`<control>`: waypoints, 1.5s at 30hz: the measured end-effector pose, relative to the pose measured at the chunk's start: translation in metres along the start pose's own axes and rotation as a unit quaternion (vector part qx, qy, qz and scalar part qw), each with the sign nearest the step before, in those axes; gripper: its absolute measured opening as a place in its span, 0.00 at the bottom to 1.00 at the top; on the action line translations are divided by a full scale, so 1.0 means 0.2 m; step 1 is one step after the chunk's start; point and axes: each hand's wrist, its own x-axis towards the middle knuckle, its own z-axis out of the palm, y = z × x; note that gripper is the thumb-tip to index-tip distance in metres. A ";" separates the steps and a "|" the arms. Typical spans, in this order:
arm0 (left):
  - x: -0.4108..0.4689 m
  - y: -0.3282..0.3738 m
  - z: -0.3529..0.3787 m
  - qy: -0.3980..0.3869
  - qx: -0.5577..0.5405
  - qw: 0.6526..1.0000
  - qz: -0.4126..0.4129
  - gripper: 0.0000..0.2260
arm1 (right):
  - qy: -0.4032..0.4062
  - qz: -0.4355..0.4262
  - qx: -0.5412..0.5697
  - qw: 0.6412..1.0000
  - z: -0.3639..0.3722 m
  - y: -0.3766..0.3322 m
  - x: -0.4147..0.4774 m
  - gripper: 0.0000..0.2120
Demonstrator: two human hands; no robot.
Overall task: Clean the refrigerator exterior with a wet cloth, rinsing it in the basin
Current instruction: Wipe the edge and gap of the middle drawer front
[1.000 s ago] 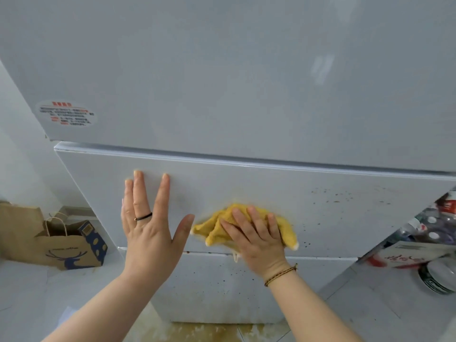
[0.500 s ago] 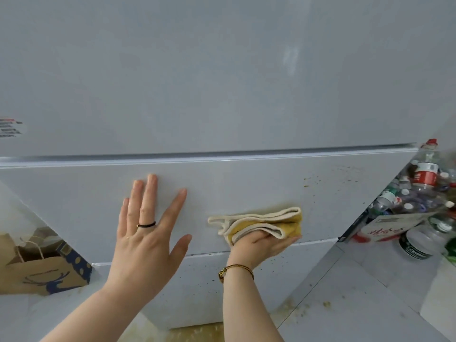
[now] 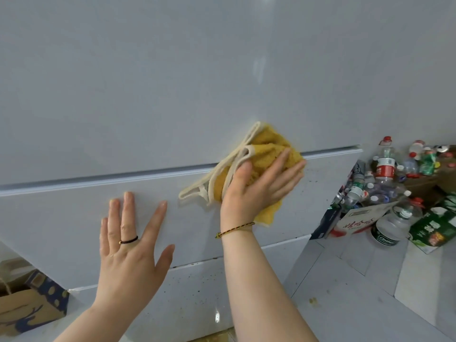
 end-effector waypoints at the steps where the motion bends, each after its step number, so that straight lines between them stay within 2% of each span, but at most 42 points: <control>1: 0.00 0.01 0.00 0.002 -0.001 1.000 -0.001 0.29 | 0.005 -0.066 -0.023 0.998 0.01 -0.01 0.05 0.35; 4: 0.01 0.01 0.01 0.013 -0.002 1.000 0.000 0.27 | 0.008 -0.127 -0.060 0.990 0.02 0.09 0.10 0.34; 7: 0.01 0.01 0.02 0.021 0.001 1.000 0.006 0.26 | 0.022 -0.103 -0.081 0.991 -0.01 0.31 0.03 0.34; 11: 0.01 0.01 0.04 0.028 0.017 0.999 0.013 0.25 | -0.006 0.085 -0.066 0.994 -0.08 0.55 -0.14 0.42; 15: 0.01 0.02 0.04 0.023 0.030 0.999 0.013 0.29 | -0.034 0.287 -0.051 0.956 -0.13 0.65 -0.22 0.42; 17: 0.01 0.02 0.04 0.020 0.031 0.999 0.012 0.30 | -0.024 0.359 -0.031 0.933 -0.14 0.62 -0.18 0.38; 19: 0.01 0.02 0.03 0.017 0.030 0.999 0.005 0.30 | -0.011 0.373 -0.011 0.928 -0.14 0.54 -0.14 0.38; 21: 0.01 0.03 0.03 0.015 0.027 1.000 0.001 0.30 | -0.017 0.281 0.001 0.960 -0.12 0.43 -0.07 0.41; 23: 0.01 0.03 0.03 0.010 0.028 1.000 0.000 0.29 | -0.016 0.123 0.004 0.992 -0.11 0.33 0.04 0.42; 26: 0.01 0.03 0.03 0.001 0.024 1.000 -0.008 0.29 | 0.017 -0.092 -0.039 0.995 -0.08 0.29 0.25 0.36; 28: 0.01 0.03 0.03 -0.007 0.025 0.999 -0.021 0.28 | 0.031 -0.158 -0.078 0.984 -0.08 0.33 0.35 0.34; 31: 0.02 0.04 0.03 -0.011 0.030 0.999 -0.025 0.29 | 0.048 -0.161 -0.098 0.981 -0.10 0.42 0.40 0.34; 36: 0.01 0.03 0.04 0.011 0.039 0.999 -0.013 0.28 | 0.033 -0.073 -0.101 0.992 -0.15 0.60 0.35 0.40; 39: 0.01 0.04 0.04 0.008 0.035 0.999 -0.019 0.29 | -0.009 0.078 -0.081 0.994 -0.20 0.72 0.25 0.43; 41: 0.02 0.04 0.04 0.003 0.038 0.999 -0.022 0.28 | -0.019 0.215 -0.065 0.974 -0.23 0.79 0.18 0.37; 43: 0.02 0.03 0.03 0.000 0.041 0.999 -0.016 0.27 | -0.007 0.363 -0.035 0.931 -0.26 0.83 0.14 0.27; 45: 0.01 0.03 0.04 -0.006 0.036 0.999 -0.017 0.29 | 0.013 0.455 -0.014 0.890 -0.25 0.83 0.14 0.24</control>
